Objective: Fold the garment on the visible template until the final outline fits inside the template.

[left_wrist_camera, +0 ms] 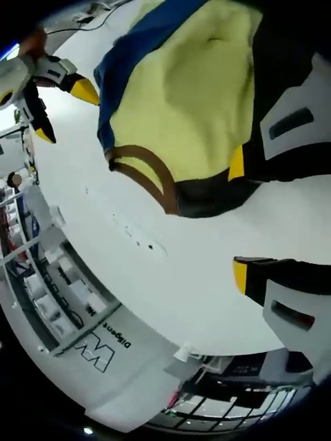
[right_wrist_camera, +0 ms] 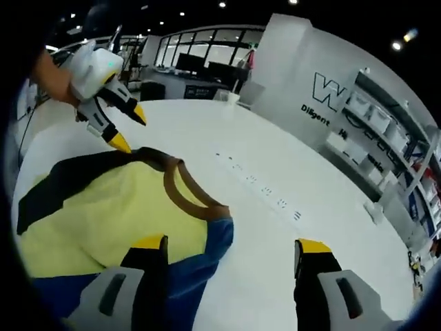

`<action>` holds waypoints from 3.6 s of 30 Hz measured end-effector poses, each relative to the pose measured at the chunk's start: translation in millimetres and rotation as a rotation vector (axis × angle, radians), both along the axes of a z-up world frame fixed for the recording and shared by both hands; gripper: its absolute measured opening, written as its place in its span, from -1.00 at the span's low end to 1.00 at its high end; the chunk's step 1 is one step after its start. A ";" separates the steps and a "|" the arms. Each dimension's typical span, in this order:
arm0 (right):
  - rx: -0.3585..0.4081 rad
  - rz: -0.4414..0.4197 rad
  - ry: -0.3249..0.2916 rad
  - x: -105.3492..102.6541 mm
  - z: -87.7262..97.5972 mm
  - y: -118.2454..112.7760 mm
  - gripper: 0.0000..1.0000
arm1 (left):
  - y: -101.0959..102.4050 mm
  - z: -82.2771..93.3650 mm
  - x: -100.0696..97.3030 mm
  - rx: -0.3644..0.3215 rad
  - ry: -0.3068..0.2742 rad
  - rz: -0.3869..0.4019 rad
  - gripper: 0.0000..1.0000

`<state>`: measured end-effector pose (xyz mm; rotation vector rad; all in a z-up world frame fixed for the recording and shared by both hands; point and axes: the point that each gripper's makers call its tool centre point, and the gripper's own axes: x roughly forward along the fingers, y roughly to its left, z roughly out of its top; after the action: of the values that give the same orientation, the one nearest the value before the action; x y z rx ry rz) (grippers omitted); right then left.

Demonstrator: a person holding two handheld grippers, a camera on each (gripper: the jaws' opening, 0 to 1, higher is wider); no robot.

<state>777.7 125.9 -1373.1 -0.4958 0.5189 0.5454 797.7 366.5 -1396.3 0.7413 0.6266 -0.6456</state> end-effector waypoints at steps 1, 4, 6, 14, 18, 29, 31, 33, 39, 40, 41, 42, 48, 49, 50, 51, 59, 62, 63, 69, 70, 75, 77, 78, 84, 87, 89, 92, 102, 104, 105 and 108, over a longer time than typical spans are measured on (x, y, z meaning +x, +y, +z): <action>0.005 0.002 -0.002 -2.5 1.7 -0.4 0.53 | 0.5 1.7 -4.4 0.003 0.002 -0.006 -0.08; 0.027 -0.014 0.003 -12.9 7.5 -7.0 0.57 | 2.4 9.3 -15.0 0.022 -0.002 -0.037 -0.05; 0.031 -0.021 0.005 -18.1 10.4 -10.8 0.58 | 6.0 15.8 -19.8 0.026 -0.005 -0.043 -0.04; 0.017 0.010 0.014 -49.2 20.9 -13.3 0.63 | 21.4 36.9 -35.5 0.012 -0.023 -0.025 0.02; -0.014 0.045 0.038 -67.5 15.7 -11.8 0.58 | 26.6 39.9 -48.8 0.006 -0.013 -0.023 0.08; -0.023 0.064 0.100 -107.3 4.1 -16.6 0.43 | 39.9 37.5 -76.3 0.011 0.012 -0.044 0.09; -0.035 0.079 0.118 -116.8 0.4 -17.7 0.40 | 40.7 36.9 -85.1 -0.002 0.018 -0.051 0.07; -0.054 0.096 0.137 -125.6 -3.8 -18.4 0.35 | 45.1 32.1 -89.2 -0.005 0.032 -0.049 0.09; -0.029 0.109 0.186 -150.0 -10.6 -12.8 0.20 | 51.4 21.9 -118.8 -0.016 0.062 -0.058 -0.02; -0.037 0.116 0.189 -152.9 -12.9 -12.5 0.17 | 52.4 20.2 -122.1 -0.025 0.070 -0.050 -0.03; -0.050 0.129 0.194 -157.8 -16.7 -11.0 0.16 | 53.0 19.4 -127.9 -0.028 0.071 -0.053 -0.05; -0.059 0.140 0.201 -162.1 -19.5 -9.9 0.15 | 53.0 19.2 -131.7 -0.029 0.067 -0.062 -0.10; -0.030 0.130 0.232 -180.3 -26.7 -10.1 0.08 | 55.8 12.5 -149.4 -0.045 0.083 -0.067 -0.14; -0.026 0.131 0.242 -183.9 -28.3 -10.6 0.06 | 55.3 11.0 -152.8 -0.059 0.091 -0.062 -0.14; -0.028 0.133 0.257 -189.4 -32.2 -12.0 0.05 | 53.7 6.7 -161.0 -0.080 0.116 -0.057 -0.13; -0.031 0.133 0.261 -192.8 -34.6 -13.2 0.02 | 53.1 3.0 -165.7 -0.083 0.126 -0.060 -0.11; -0.015 0.122 0.276 -212.2 -46.2 -18.1 -0.03 | 51.4 -13.7 -195.2 -0.075 0.169 -0.072 -0.17; -0.005 0.120 0.296 -219.1 -49.1 -15.6 -0.11 | 53.6 -18.2 -201.9 -0.072 0.174 -0.073 -0.24; -0.002 0.125 0.313 -223.9 -50.7 -14.3 -0.16 | 55.7 -21.2 -206.8 -0.066 0.182 -0.073 -0.27; 0.002 0.144 0.346 -239.1 -55.2 -10.6 -0.30 | 65.9 -34.7 -225.4 -0.062 0.236 -0.045 -0.35; 0.004 0.146 0.352 -241.8 -56.8 -9.5 -0.30 | 68.0 -37.8 -228.5 -0.058 0.248 -0.033 -0.39; 0.012 0.136 0.375 -248.9 -60.3 -9.1 -0.33 | 69.1 -44.2 -239.5 -0.050 0.283 -0.038 -0.64; 0.035 0.110 0.379 -249.3 -59.7 -7.3 -0.36 | 68.8 -47.9 -242.9 -0.057 0.297 -0.033 -0.71; 0.035 0.105 0.377 -249.2 -60.0 -7.2 -0.38 | 67.3 -47.0 -244.2 -0.069 0.297 -0.036 -0.77; 0.045 0.060 0.428 -260.6 -71.7 -12.2 -0.51 | 65.2 -48.7 -249.7 -0.048 0.306 -0.056 -0.95; -0.022 0.104 0.426 -269.9 -76.5 -14.3 -0.73 | 66.5 -49.0 -249.3 -0.053 0.326 -0.022 -0.96; -0.028 0.139 0.371 -272.2 -75.8 -9.7 -0.93 | 66.7 -49.2 -249.1 -0.062 0.338 0.014 -0.97; -0.049 0.128 0.388 -277.8 -77.5 -13.3 -1.00 | 67.1 -49.3 -251.0 -0.060 0.338 0.023 -0.97; -0.089 0.116 0.359 -283.0 -76.2 -16.1 -1.00 | 74.7 -48.9 -267.9 -0.043 0.364 0.016 -0.97; -0.081 0.099 0.358 -283.0 -76.3 -16.5 -1.00 | 75.9 -49.8 -270.5 -0.043 0.367 0.019 -0.97; -0.071 0.072 0.362 -283.2 -76.4 -17.0 -1.00 | 75.9 -49.8 -272.4 -0.040 0.368 0.020 -0.97; -0.063 0.047 0.356 -282.4 -76.7 -17.1 -1.00 | 78.1 -49.8 -277.2 -0.028 0.370 0.020 -0.97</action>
<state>495.3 108.8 -1449.8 -0.4734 0.8683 0.6684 520.5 444.6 -1446.1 0.5921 0.9606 -0.7786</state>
